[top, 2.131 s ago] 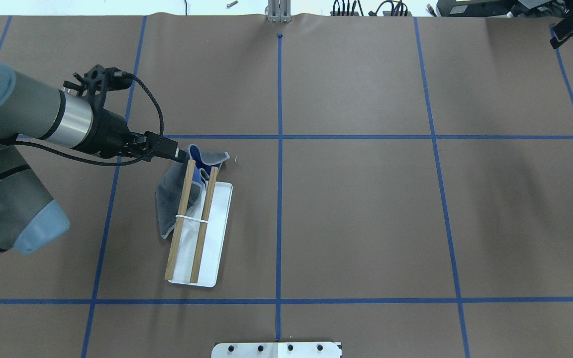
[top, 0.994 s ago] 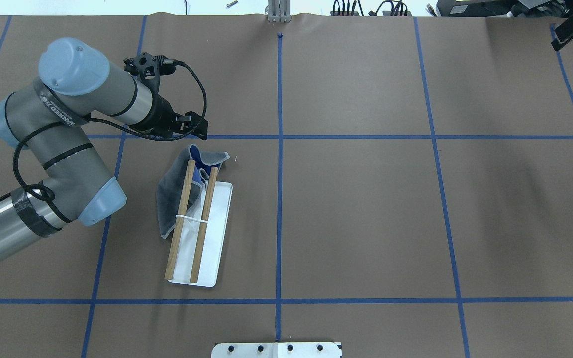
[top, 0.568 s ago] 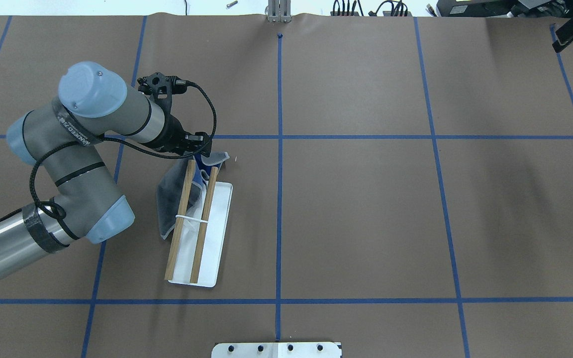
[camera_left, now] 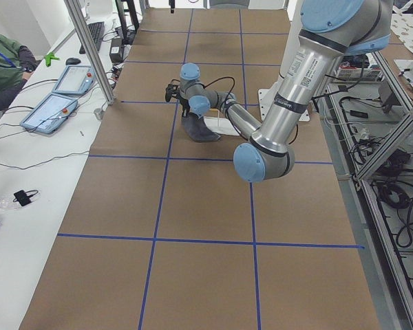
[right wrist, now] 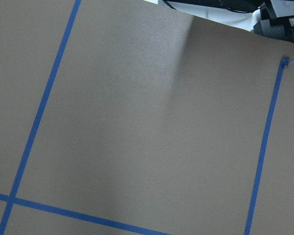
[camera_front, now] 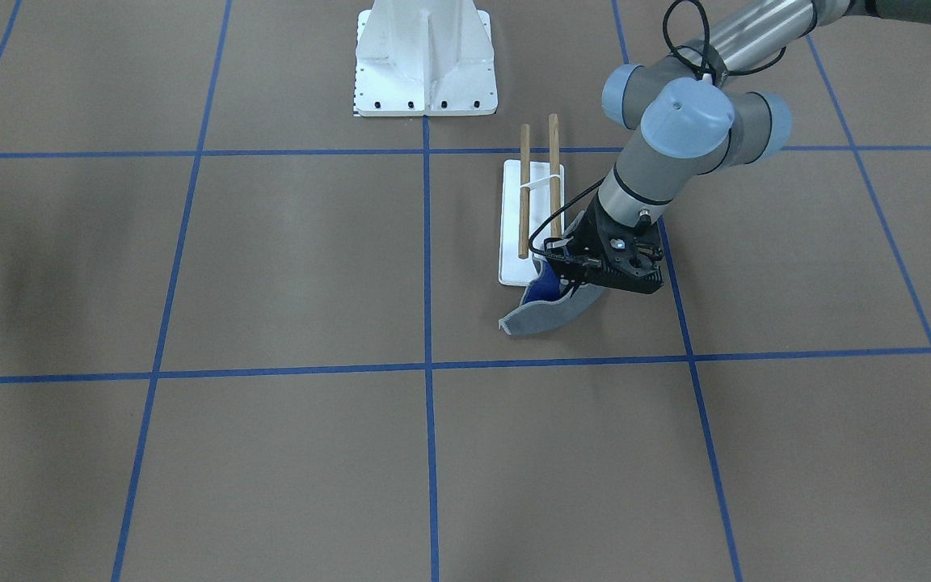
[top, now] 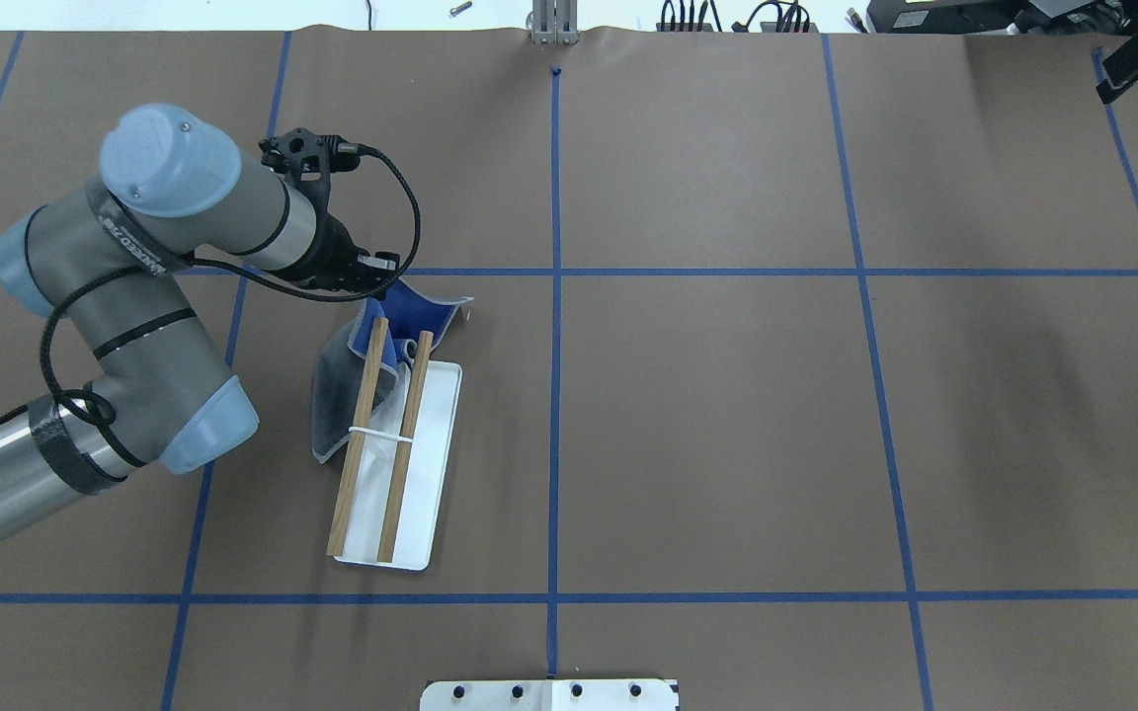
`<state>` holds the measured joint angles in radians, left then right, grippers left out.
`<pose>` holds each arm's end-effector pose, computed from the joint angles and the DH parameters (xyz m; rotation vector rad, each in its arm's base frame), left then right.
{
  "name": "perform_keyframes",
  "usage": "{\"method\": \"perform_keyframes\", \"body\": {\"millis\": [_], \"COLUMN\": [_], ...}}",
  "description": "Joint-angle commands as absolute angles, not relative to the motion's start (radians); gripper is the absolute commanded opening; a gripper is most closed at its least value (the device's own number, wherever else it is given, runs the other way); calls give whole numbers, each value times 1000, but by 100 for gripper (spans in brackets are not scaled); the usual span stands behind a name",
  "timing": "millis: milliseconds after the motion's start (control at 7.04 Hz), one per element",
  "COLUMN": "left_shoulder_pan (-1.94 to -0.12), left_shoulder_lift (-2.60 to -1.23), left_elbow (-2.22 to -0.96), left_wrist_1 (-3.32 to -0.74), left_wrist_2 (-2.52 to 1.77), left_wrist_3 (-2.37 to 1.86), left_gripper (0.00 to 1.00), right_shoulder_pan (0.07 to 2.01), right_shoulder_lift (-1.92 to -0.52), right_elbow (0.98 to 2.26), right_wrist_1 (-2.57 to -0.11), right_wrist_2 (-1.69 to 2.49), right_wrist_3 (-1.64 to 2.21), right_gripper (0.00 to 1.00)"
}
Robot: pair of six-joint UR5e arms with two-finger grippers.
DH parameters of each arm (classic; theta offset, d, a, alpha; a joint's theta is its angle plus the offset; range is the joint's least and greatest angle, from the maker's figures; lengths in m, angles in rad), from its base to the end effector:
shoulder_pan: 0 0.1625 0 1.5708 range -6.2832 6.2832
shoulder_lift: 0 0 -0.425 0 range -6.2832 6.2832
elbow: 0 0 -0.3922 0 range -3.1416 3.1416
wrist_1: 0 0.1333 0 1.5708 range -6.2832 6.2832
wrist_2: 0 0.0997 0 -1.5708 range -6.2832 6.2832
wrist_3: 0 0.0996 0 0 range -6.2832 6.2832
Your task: Hang towel on rack
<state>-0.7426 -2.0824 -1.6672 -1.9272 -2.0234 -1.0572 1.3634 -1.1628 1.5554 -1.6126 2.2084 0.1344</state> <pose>0.4258 -0.5127 0.2782 0.2190 1.0092 0.0099 -0.0619 -0.6534 0.4435 0.2267 -0.6800 -0.1817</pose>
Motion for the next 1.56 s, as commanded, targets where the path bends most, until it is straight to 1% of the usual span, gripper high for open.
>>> {"method": "perform_keyframes", "body": {"millis": [0, 284, 426, 568, 710, 1136, 1278, 1420], "left_shoulder_pan": [-820, -891, -891, -873, -814, -636, -538, -493], "left_shoulder_lift": [-2082, -2075, -2077, -2075, -2042, -2011, -2014, -2019], "left_elbow": [-1820, -1969, -2035, -2098, -2158, -2201, -2201, -2198], "left_wrist_1": [-1761, -1611, -1542, -1502, -1499, -1500, -1500, -1503], "left_wrist_2": [-2069, -2146, -2148, -2149, -2149, -2122, -2006, -1968], "left_wrist_3": [-1052, -959, -959, -962, -971, -1042, -1116, -1146], "left_gripper": [0, 0, 0, 0, 0, 0, 0, 0], "right_shoulder_pan": [1388, 1442, 1448, 1447, 1447, 1447, 1447, 1447], "right_shoulder_lift": [-1161, -1178, -1183, -1181, -1181, -1183, -1183, -1181], "right_elbow": [1549, 1520, 1519, 1517, 1516, 1511, 1511, 1509], "right_wrist_1": [-1621, -1628, -1626, -1626, -1626, -1624, -1624, -1624], "right_wrist_2": [2213, 2270, 2267, 2264, 2263, 2258, 2258, 2258], "right_wrist_3": [130, 76, 68, 67, 67, 67, 67, 67], "right_gripper": [100, 100, 100, 100, 100, 100, 100, 100]}}
